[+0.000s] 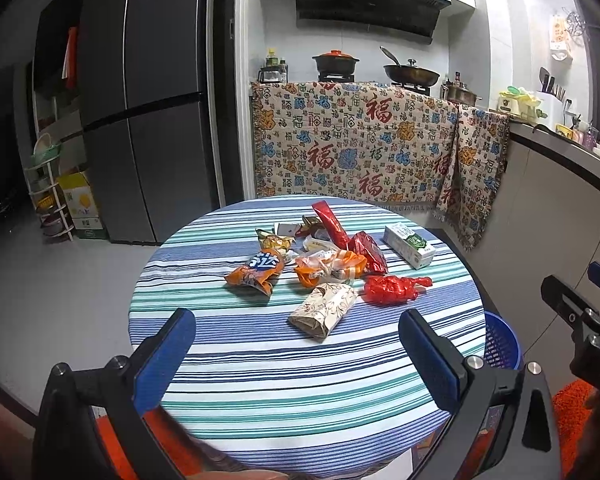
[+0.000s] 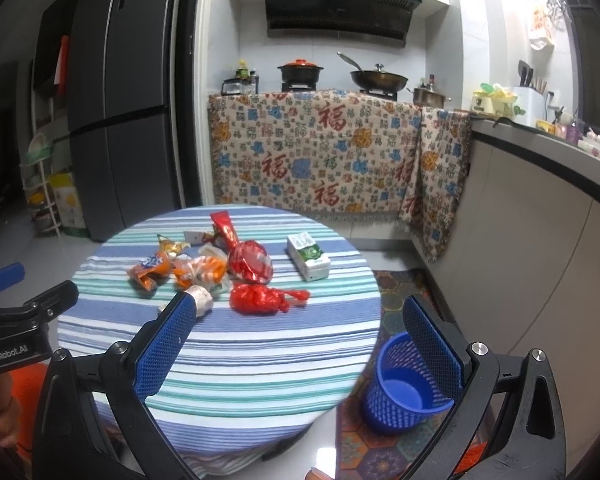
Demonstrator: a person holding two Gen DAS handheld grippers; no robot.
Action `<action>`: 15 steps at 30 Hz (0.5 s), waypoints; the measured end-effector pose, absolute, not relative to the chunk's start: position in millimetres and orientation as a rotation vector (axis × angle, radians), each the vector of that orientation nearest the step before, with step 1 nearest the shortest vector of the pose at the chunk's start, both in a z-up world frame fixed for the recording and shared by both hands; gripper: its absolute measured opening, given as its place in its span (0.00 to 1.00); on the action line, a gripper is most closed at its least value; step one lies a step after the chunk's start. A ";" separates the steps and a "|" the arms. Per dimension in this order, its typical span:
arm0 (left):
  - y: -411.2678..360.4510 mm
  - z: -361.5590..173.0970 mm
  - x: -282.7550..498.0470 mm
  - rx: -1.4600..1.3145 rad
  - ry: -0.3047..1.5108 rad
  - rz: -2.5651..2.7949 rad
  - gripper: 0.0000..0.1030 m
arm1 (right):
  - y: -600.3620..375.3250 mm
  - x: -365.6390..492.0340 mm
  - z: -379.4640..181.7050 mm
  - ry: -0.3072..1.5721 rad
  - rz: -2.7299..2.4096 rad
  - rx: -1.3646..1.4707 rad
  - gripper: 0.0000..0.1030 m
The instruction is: Collect trash
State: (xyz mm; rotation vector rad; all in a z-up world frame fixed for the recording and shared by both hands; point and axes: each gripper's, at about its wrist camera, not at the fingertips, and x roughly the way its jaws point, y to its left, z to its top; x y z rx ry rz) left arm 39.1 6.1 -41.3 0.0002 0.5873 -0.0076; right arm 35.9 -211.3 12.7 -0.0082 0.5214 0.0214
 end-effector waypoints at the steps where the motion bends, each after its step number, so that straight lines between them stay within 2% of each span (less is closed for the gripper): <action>1: 4.9 -42.5 40.3 0.003 0.590 -0.008 1.00 | -211.0 36.1 11.6 0.523 0.022 -0.008 1.00; 15: -1.4 -81.5 68.0 0.021 0.671 -0.034 1.00 | -213.4 58.9 -15.1 0.546 0.056 0.018 1.00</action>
